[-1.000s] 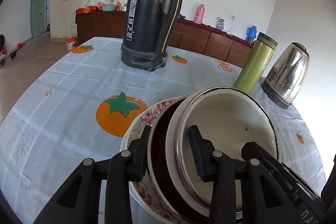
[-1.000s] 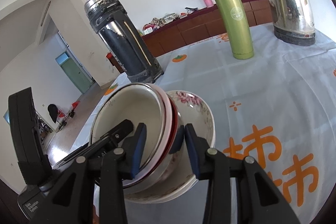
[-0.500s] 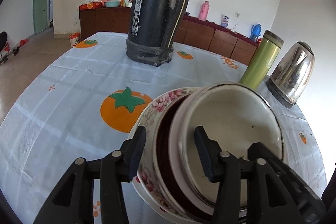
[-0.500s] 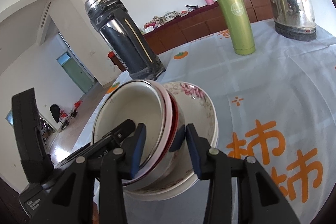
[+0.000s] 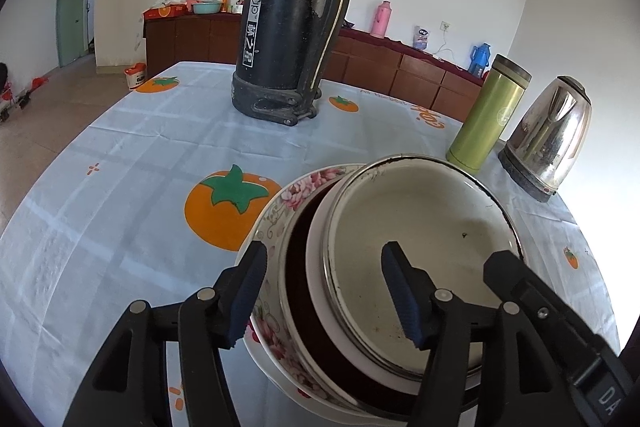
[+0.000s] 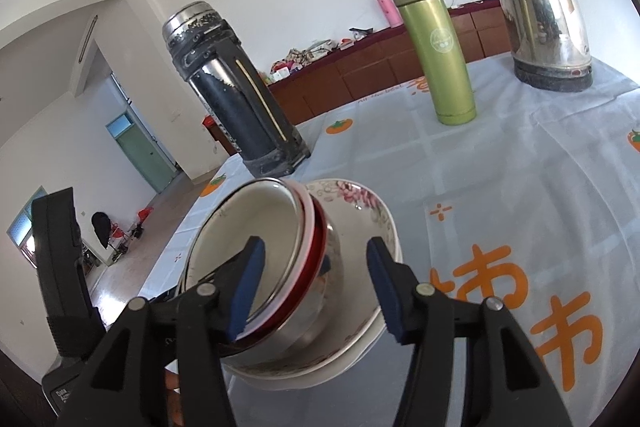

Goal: Organize plates and bowls
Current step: 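Lower the nested bowl stack onto the floral plates with both grippers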

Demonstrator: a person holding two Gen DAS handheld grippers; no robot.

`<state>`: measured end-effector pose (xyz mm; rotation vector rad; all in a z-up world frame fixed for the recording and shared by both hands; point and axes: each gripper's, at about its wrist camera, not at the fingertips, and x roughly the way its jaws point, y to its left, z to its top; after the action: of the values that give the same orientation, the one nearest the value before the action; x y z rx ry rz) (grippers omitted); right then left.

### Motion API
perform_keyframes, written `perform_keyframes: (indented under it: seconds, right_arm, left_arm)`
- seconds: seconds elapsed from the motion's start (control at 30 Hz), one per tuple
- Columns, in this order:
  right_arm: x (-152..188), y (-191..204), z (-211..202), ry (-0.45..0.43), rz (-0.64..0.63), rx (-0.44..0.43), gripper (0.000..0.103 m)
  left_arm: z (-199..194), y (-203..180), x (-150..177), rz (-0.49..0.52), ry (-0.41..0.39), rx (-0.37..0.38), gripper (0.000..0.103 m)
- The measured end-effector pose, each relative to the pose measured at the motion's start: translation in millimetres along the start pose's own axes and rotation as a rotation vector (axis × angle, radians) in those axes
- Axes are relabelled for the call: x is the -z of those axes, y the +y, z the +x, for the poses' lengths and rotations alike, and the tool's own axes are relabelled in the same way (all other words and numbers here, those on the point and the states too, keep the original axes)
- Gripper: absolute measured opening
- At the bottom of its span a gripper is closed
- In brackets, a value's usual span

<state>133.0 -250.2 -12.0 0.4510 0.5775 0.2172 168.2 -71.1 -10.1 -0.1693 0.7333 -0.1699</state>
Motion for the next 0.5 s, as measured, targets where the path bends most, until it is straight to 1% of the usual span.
perform_keyframes:
  seconds: [0.23, 0.3, 0.33, 0.37, 0.4, 0.43, 0.5]
  right_arm:
    - [0.6, -2.7, 2.0, 0.001, 0.005, -0.006, 0.055]
    - [1.4, -4.5, 2.3, 0.000, 0.010, -0.009, 0.058]
    - [1.9, -5.6, 3.2, -0.002, 0.014, -0.007, 0.060]
    - [2.0, -6.1, 3.6, -0.003, 0.015, -0.014, 0.060]
    - [2.1, -6.1, 3.9, -0.003, 0.013, -0.016, 0.060]
    - [2.0, -5.5, 4.3, -0.001, 0.007, -0.014, 0.060]
    - [2.9, -3.4, 5.1, -0.001, -0.005, -0.012, 0.061]
  left_arm:
    - [-0.5, -1.7, -1.0, 0.011, -0.002, -0.011, 0.062]
    - [-2.3, -2.9, -1.8, 0.025, -0.013, -0.027, 0.062]
    - [-3.2, -3.5, -2.1, 0.035, -0.021, -0.041, 0.068]
    - [-4.5, -4.2, -2.1, 0.045, -0.030, -0.071, 0.074]
    - [-5.4, -3.6, -1.9, 0.051, -0.044, -0.104, 0.083]
    - [-6.4, -2.2, -1.6, 0.053, -0.058, -0.120, 0.085]
    - [-6.1, 1.4, -1.9, 0.042, -0.058, -0.116, 0.085]
